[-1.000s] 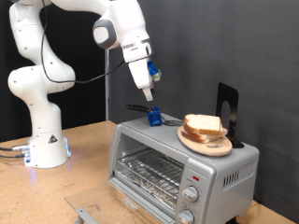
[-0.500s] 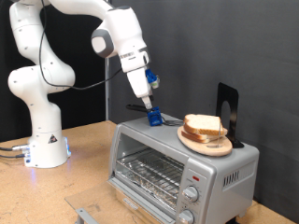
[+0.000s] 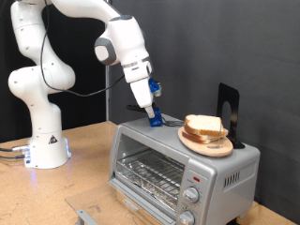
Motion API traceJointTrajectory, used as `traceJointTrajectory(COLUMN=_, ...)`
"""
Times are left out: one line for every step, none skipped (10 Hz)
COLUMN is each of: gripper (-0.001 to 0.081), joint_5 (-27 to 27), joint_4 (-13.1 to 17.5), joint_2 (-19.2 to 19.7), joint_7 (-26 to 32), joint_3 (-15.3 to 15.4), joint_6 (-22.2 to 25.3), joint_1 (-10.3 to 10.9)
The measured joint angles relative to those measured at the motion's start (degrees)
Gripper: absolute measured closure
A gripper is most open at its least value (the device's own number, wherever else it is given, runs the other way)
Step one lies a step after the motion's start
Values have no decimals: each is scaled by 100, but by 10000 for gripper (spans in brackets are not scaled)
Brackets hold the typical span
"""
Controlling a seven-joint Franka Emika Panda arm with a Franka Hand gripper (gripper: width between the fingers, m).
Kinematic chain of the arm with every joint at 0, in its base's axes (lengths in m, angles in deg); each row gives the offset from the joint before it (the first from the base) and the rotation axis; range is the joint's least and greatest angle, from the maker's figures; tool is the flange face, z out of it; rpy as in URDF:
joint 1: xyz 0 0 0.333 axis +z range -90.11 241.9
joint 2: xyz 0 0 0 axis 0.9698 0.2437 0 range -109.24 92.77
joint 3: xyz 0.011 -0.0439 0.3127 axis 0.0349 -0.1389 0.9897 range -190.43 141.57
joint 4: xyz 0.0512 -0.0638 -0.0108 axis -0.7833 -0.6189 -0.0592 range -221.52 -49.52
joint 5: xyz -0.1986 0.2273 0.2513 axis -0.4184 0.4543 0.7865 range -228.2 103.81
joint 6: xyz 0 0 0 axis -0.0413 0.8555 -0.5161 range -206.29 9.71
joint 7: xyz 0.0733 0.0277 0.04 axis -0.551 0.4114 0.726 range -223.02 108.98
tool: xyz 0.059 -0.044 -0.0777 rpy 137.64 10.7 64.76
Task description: Make a piece of toast with the oven
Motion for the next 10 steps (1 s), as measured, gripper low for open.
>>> traceJointTrajectory(gripper=-2, joint_5=45, joint_4=-4, joint_2=45, joint_7=41, joint_3=3, joint_6=-39, joint_1=35)
traceJointTrajectory(gripper=-2, joint_5=63, joint_4=-7, joint_2=95, joint_7=52, joint_3=9, joint_6=-81, joint_1=64)
traceJointTrajectory(gripper=-2, joint_5=68, joint_4=-13, joint_2=130, joint_7=52, joint_3=15, joint_6=-94, joint_1=85)
traceJointTrajectory(gripper=-2, joint_5=71, joint_4=-18, joint_2=162, joint_7=52, joint_3=23, joint_6=-105, joint_1=94)
traceJointTrajectory(gripper=-2, joint_5=87, joint_4=-21, joint_2=213, joint_7=53, joint_3=26, joint_6=-154, joint_1=109)
traceJointTrajectory(gripper=-2, joint_5=115, joint_4=-24, joint_2=257, joint_7=53, joint_3=27, joint_6=-204, joint_1=124)
traceJointTrajectory(gripper=-2, joint_5=160, joint_4=-28, joint_2=275, joint_7=56, joint_3=27, joint_6=-236, joint_1=140)
traceJointTrajectory(gripper=-2, joint_5=208, joint_4=-38, joint_2=284, joint_7=61, joint_3=27, joint_6=-269, joint_1=157)
traceJointTrajectory(gripper=-2, joint_5=237, joint_4=-45, joint_2=294, joint_7=62, joint_3=27, joint_6=-283, joint_1=166)
traceJointTrajectory(gripper=-2, joint_5=252, joint_4=-46, joint_2=301, joint_7=62, joint_3=27, joint_6=-286, joint_1=170)
